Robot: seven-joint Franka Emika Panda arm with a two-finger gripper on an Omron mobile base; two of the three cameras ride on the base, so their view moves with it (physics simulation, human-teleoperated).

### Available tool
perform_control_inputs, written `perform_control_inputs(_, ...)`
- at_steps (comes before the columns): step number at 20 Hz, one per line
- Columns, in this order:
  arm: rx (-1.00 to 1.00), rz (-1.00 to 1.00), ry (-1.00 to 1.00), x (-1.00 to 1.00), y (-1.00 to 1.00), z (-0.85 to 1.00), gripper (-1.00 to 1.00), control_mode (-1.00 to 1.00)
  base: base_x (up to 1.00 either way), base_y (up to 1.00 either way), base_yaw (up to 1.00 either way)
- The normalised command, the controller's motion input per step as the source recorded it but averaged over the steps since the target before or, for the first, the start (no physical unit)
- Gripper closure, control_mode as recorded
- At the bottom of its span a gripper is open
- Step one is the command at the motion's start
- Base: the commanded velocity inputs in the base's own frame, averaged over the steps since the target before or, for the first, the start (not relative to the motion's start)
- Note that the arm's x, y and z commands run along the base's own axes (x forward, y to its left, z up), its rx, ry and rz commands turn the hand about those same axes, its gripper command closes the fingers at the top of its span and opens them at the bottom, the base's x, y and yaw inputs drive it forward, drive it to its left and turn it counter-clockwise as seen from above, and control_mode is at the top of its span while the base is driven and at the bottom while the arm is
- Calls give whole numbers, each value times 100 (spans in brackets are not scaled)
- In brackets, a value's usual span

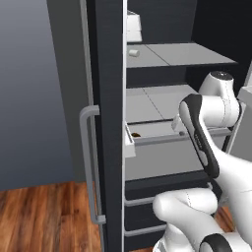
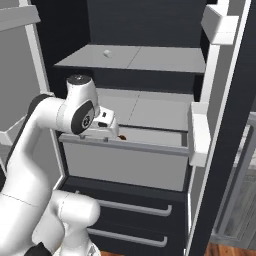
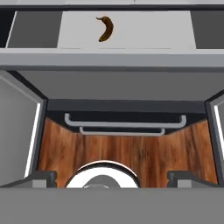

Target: Fully open the fridge drawer.

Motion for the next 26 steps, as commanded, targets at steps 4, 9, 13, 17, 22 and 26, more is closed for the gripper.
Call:
perform_control_inputs(4, 0, 0, -4, 67, -4, -25, -100, -100, 0, 0, 0)
perform_control_inputs(9, 0, 0, 0, 62, -1, -32, -100, -100, 0, 0, 0)
perform_control_inputs(13, -1, 0, -13, 35, 0, -28, -100, -100, 0, 0, 0)
perform_control_inputs(17, -1, 0, -11, 21, 0, -37, -100, -100, 0, 0, 0)
perform_control_inputs(22, 0, 0, 0, 28, 0, -23, -100, -100, 0, 0, 0)
perform_control_inputs(26, 0, 0, 0, 32, 0, -6, -100, -100, 0, 0, 0)
